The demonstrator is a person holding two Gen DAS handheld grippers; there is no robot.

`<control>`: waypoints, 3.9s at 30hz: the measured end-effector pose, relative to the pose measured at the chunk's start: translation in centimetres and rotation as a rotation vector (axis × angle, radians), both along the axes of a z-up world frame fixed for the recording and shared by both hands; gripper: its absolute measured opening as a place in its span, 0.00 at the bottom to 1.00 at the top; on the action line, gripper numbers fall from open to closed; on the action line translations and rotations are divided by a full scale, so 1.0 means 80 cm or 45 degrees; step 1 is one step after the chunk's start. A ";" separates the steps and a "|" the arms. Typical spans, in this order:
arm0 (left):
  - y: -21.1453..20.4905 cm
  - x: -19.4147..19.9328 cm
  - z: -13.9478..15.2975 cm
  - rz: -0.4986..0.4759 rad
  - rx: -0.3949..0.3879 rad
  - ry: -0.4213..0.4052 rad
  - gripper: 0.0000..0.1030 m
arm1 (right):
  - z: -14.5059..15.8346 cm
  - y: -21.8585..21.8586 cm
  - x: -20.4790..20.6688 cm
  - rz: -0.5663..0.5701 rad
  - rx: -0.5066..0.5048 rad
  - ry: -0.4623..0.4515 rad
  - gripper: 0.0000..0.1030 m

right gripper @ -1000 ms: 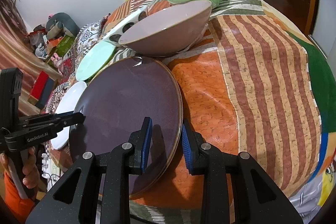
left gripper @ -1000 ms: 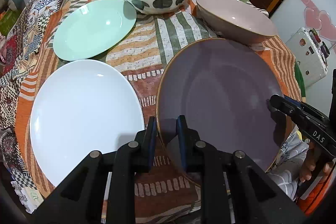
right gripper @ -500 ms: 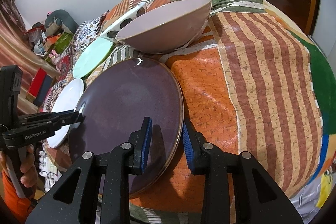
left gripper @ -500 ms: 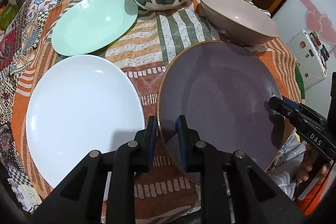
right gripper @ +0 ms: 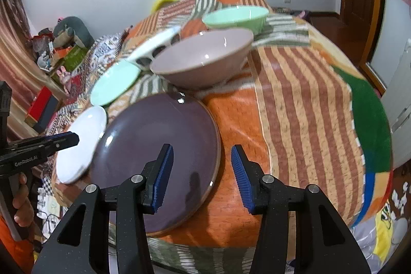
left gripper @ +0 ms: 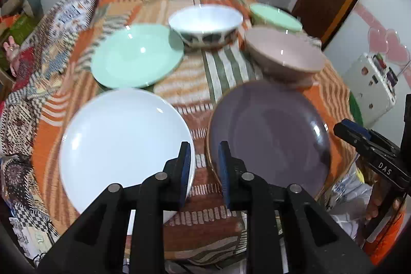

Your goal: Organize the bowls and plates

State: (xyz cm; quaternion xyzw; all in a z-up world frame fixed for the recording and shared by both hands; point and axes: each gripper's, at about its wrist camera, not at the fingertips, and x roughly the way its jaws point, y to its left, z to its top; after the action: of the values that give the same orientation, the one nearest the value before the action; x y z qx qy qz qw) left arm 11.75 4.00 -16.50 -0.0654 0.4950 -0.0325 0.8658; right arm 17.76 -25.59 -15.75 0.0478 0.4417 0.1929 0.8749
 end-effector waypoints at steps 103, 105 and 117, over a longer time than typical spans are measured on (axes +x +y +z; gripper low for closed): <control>0.226 -0.068 -0.099 0.357 -0.123 0.045 0.35 | -0.073 0.292 0.055 0.565 -0.195 0.207 0.27; 0.227 -0.069 -0.097 0.360 -0.128 0.040 0.35 | -0.069 0.288 0.055 0.555 -0.162 0.215 0.26; 0.214 -0.079 -0.057 0.368 -0.087 -0.069 0.35 | -0.033 0.273 0.042 0.539 -0.093 0.124 0.26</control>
State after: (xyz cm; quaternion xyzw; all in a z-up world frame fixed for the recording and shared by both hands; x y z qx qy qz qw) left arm 5.44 21.15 -21.04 -0.1644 0.4556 0.0740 0.8717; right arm 21.11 -3.74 -18.41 -0.0685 0.4904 0.3536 0.7936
